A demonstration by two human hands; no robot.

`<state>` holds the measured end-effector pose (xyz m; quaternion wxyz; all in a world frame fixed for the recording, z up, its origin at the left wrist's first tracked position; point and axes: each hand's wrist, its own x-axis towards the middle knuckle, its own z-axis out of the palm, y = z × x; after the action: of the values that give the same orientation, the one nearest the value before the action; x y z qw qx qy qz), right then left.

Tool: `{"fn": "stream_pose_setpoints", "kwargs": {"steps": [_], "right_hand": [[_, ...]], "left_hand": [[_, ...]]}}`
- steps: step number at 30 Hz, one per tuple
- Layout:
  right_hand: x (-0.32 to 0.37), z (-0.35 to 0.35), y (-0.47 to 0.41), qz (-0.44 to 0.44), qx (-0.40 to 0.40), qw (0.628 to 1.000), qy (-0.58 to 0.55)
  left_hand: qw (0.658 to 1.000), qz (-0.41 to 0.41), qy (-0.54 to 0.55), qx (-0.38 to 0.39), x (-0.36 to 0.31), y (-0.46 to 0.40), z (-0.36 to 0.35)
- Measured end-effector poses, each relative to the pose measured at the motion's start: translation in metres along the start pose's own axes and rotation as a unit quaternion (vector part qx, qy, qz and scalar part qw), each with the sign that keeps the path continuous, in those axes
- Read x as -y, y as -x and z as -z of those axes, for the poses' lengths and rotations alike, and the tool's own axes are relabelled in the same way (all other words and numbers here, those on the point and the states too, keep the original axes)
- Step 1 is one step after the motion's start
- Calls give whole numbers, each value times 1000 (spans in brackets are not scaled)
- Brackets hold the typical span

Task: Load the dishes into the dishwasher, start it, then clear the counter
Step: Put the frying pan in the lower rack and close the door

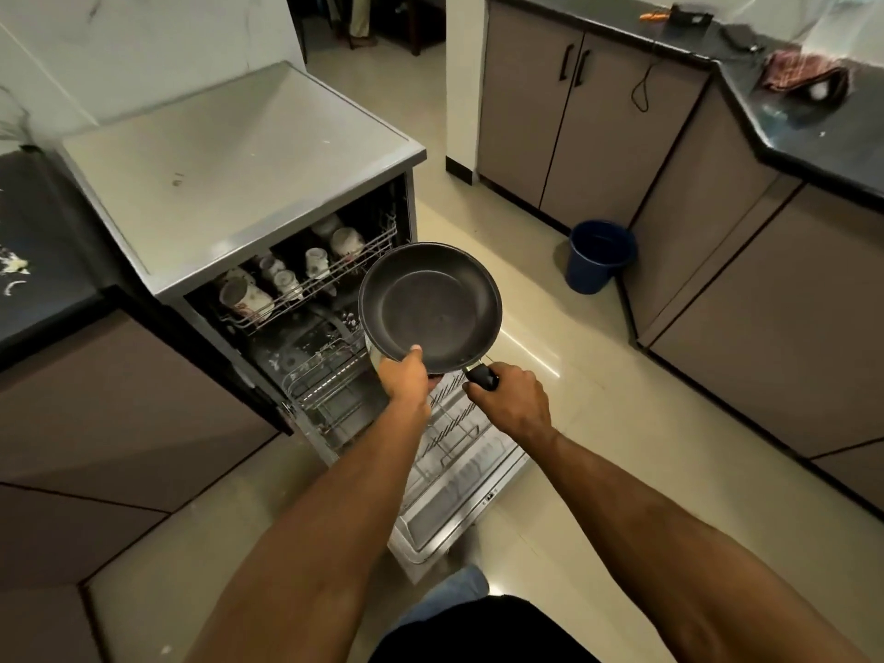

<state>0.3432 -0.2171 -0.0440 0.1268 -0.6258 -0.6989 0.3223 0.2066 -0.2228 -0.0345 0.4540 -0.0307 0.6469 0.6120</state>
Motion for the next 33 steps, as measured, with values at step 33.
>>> {"fn": "stream_pose_setpoints", "kwargs": {"steps": [33], "right_hand": [[-18, 32, -243, 630, 152, 716, 258]], "left_hand": [[919, 89, -383, -30, -34, -140, -54]]}}
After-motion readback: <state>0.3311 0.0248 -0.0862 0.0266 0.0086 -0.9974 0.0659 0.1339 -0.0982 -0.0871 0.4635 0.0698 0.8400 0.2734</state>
